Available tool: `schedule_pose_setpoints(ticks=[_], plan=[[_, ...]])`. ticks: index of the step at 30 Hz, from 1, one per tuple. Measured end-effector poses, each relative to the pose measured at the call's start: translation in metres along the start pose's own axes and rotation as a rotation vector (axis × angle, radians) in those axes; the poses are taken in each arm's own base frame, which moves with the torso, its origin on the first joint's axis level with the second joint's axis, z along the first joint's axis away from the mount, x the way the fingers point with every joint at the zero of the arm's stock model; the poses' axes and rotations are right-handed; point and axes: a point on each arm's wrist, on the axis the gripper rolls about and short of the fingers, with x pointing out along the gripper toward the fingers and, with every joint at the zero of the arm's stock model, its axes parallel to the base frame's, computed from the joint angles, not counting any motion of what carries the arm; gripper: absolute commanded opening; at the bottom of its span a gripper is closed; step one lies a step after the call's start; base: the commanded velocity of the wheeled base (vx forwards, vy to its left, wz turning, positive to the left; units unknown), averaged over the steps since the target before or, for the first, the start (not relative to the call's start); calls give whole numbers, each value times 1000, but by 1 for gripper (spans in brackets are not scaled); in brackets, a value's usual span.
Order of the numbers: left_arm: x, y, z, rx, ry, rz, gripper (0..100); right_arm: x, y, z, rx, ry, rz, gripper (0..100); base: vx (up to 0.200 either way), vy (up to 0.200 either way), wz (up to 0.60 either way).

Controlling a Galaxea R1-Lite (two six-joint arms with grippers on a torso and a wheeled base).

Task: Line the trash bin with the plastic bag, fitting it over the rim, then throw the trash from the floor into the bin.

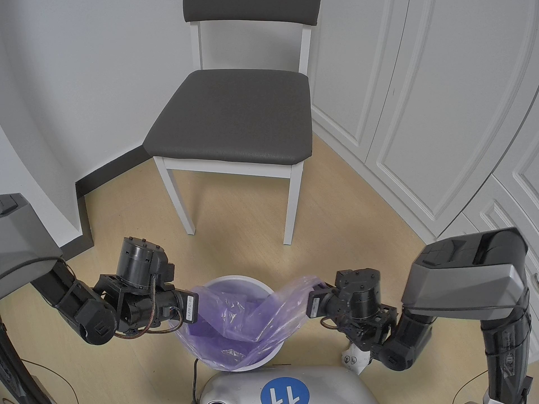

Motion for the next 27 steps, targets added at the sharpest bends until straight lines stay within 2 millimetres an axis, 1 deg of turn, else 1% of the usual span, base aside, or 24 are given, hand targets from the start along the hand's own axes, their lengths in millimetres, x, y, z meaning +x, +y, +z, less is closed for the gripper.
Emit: schedule_pose_setpoints(ticks=[4, 7, 14, 17, 22, 27], plan=[[-3, 6, -5, 66, -1, 15, 0, -24, -21, 1, -204, 72, -36, 0, 0, 0, 0], [-5, 13, -8, 114, -19, 29, 0, -43, -36, -2, -317, 124, -49, 0, 0, 0, 0], [-15, 35, -23, 261, 1, 79, 0, -77, -56, -16, -505, 246, -26, 0, 0, 0, 0], [-19, 41, -30, 286, 16, 87, 0, -88, -59, -23, -549, 294, -6, 0, 0, 0, 0], [-22, 44, -37, 287, 35, 86, 0, -104, -56, -34, -589, 359, 56, 0, 0, 0, 0], [-24, 46, -38, 284, 34, 60, 0, -114, -54, -38, -613, 383, 82, 0, 0, 0, 0]])
